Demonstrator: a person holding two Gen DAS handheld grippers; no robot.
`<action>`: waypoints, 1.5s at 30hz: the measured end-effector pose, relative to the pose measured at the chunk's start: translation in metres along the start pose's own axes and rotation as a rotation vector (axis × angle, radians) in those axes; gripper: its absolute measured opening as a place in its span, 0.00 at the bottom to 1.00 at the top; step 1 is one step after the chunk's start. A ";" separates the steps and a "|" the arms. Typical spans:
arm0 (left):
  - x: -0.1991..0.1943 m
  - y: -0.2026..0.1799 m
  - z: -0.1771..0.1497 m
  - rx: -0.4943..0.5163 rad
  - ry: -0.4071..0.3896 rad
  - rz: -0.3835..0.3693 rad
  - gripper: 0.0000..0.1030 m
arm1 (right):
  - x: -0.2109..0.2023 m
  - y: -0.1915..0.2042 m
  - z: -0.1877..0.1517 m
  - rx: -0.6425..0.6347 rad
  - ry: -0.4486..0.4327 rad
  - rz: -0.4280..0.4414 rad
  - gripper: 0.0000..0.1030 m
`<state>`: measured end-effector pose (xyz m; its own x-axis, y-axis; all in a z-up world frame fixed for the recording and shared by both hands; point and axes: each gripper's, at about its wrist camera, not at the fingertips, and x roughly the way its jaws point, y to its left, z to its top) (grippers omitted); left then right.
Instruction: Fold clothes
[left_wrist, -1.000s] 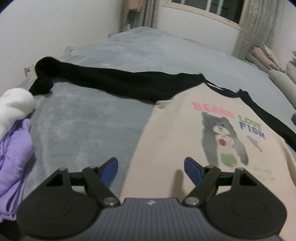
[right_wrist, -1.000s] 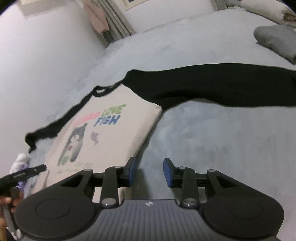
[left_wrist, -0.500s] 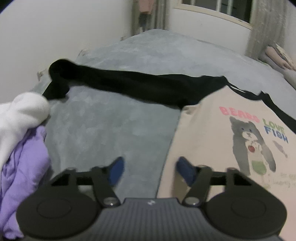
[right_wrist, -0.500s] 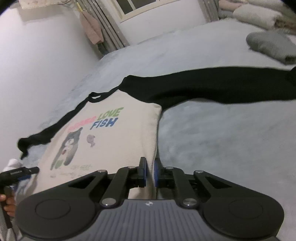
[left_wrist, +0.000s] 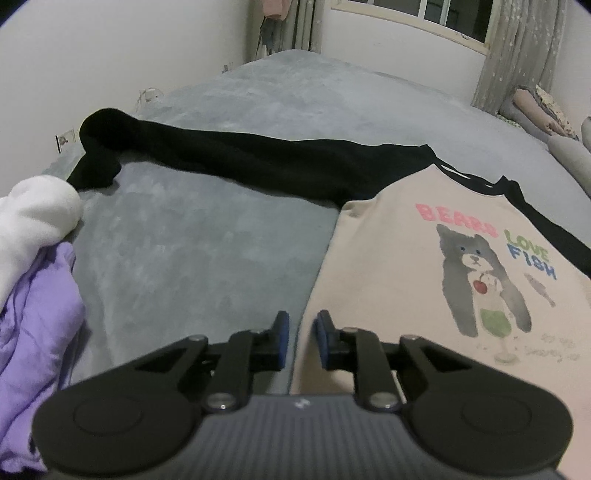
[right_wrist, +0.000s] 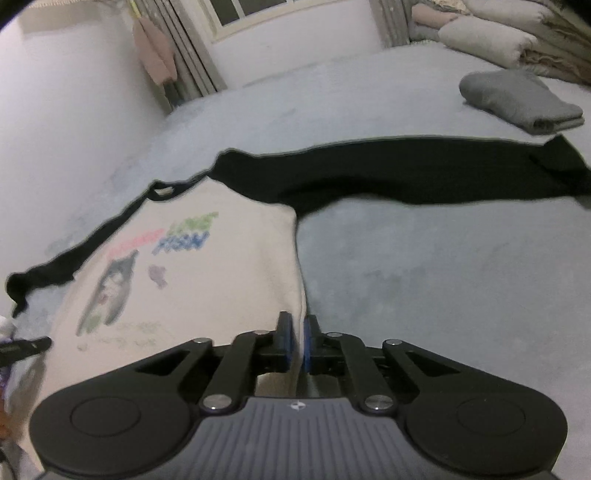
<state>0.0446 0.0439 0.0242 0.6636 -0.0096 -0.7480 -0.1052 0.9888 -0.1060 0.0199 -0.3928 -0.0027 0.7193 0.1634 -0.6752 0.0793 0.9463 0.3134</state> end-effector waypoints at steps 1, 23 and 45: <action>-0.001 0.002 0.000 -0.007 0.002 -0.006 0.19 | -0.004 -0.001 -0.002 0.005 -0.004 0.009 0.17; -0.048 0.009 -0.048 0.111 0.014 -0.070 0.52 | -0.074 0.035 -0.097 -0.061 -0.016 -0.025 0.32; -0.083 0.039 -0.076 0.097 -0.005 -0.146 0.03 | -0.089 0.046 -0.116 -0.088 -0.043 -0.074 0.10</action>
<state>-0.0712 0.0722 0.0325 0.6701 -0.1537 -0.7261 0.0643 0.9867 -0.1495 -0.1201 -0.3318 -0.0057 0.7432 0.0820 -0.6641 0.0733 0.9765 0.2026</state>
